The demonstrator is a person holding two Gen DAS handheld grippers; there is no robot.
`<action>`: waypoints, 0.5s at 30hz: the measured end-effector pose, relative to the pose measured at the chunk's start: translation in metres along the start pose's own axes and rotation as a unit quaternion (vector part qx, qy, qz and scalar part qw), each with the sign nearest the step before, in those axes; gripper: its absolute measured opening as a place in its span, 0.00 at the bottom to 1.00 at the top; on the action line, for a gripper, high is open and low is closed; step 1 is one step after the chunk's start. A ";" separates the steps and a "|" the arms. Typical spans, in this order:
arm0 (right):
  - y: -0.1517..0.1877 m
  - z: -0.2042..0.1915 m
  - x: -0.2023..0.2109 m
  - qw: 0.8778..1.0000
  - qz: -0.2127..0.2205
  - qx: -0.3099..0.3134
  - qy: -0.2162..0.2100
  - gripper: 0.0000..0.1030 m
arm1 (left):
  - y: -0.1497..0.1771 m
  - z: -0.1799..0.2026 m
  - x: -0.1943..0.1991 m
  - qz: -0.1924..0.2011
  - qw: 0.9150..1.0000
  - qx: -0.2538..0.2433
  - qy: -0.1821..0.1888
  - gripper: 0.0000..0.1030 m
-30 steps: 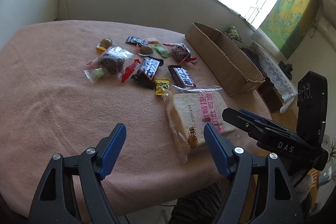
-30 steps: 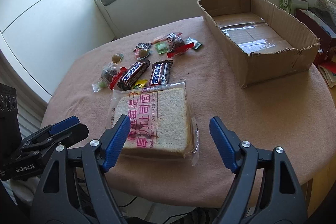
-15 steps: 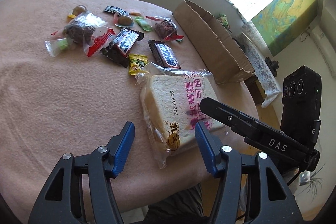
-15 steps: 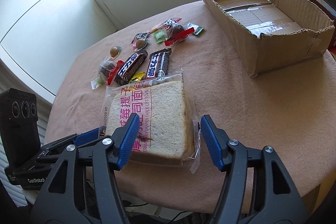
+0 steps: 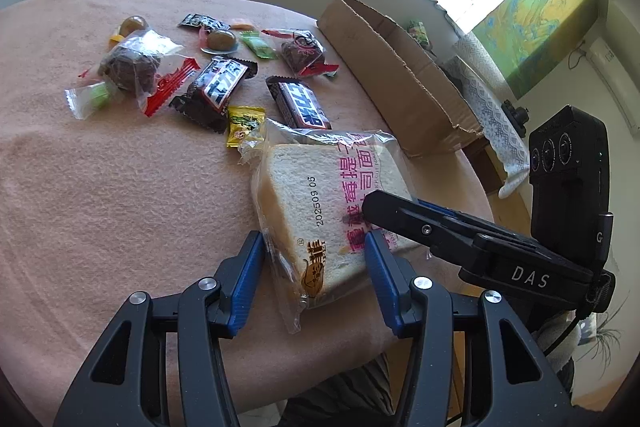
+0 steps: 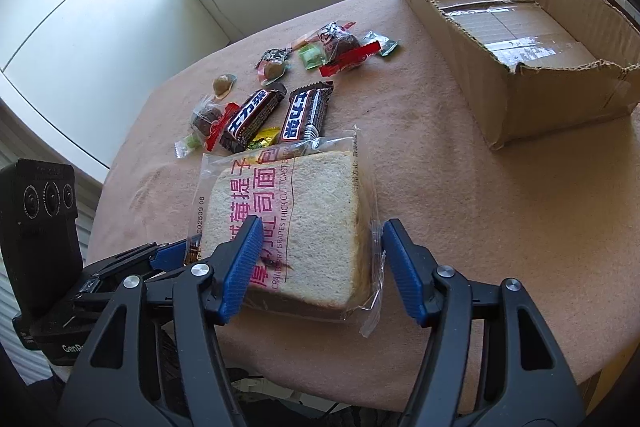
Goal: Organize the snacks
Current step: 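Move the right tool to the bagged bread loaf and close on it, then carry the bread loaf with the right tool into the cardboard box and release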
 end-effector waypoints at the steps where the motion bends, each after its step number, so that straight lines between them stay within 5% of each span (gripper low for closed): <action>1: 0.000 -0.001 0.000 1.000 -0.002 -0.001 -0.006 0.62 | 0.000 0.001 0.000 0.000 1.000 -0.003 -0.002 0.49; 15: -0.010 -0.011 0.026 1.000 0.024 0.013 -0.001 0.59 | -0.018 0.023 0.014 0.026 0.999 -0.034 -0.009 0.48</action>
Point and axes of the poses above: each gripper's, at about its wrist camera, not at the fingertips, and x roughly against the way its jaws point, z to its right, y to its underside, the point moved 6 cm from there along -x, roughly the way its jaws point, and after that the axes turned 3 degrees about -z, right-handed, at the moved point
